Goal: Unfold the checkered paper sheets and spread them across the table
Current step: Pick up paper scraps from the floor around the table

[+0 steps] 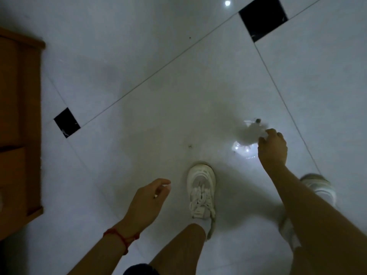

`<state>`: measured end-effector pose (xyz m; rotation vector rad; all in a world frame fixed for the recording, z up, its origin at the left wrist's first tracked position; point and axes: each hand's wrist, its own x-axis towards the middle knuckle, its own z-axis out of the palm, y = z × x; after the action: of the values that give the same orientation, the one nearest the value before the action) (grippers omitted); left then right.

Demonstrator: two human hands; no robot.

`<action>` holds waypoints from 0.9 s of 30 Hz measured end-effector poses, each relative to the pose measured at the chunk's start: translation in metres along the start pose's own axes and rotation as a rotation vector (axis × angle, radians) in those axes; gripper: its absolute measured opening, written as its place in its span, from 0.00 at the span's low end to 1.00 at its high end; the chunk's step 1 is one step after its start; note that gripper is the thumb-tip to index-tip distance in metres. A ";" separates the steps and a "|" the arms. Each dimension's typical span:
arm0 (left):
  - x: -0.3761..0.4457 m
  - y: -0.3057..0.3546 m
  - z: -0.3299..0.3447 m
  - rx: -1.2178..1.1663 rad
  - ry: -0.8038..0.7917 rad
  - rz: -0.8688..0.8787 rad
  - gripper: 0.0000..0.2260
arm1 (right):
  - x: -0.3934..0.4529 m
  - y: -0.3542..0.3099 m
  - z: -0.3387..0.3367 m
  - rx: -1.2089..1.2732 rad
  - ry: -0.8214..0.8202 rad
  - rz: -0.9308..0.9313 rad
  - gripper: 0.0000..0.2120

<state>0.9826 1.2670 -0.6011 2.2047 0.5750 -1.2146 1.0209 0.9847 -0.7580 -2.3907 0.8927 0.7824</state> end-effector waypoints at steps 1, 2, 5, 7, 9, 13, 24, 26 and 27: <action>-0.006 0.006 -0.003 -0.005 0.011 0.010 0.10 | -0.009 -0.003 -0.013 0.045 0.016 -0.005 0.13; -0.012 0.013 -0.007 -0.012 0.021 0.020 0.10 | -0.020 -0.005 -0.027 0.088 0.025 -0.009 0.12; -0.039 0.040 -0.023 -0.046 0.026 0.067 0.09 | -0.057 -0.011 -0.076 0.221 0.041 -0.009 0.11; -0.060 0.061 -0.036 -0.062 0.023 0.110 0.08 | -0.083 -0.011 -0.111 0.287 0.057 0.011 0.10; -0.083 0.084 -0.052 -0.047 0.027 0.148 0.07 | -0.109 -0.013 -0.150 0.384 0.083 0.045 0.05; -0.138 0.137 -0.089 -0.042 0.050 0.228 0.06 | -0.163 -0.016 -0.234 0.567 0.162 0.097 0.07; -0.289 0.289 -0.135 -0.023 0.062 0.397 0.07 | -0.297 0.022 -0.453 0.854 0.340 0.171 0.04; -0.310 0.318 -0.124 0.050 0.049 0.416 0.09 | -0.316 0.047 -0.483 0.867 0.328 0.200 0.06; -0.320 0.332 -0.117 0.093 0.035 0.428 0.11 | -0.325 0.061 -0.496 0.879 0.328 0.211 0.09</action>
<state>1.0951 1.0589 -0.1886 2.2740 0.0489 -0.9923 0.9453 0.7894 -0.1997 -1.6602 1.2944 0.0045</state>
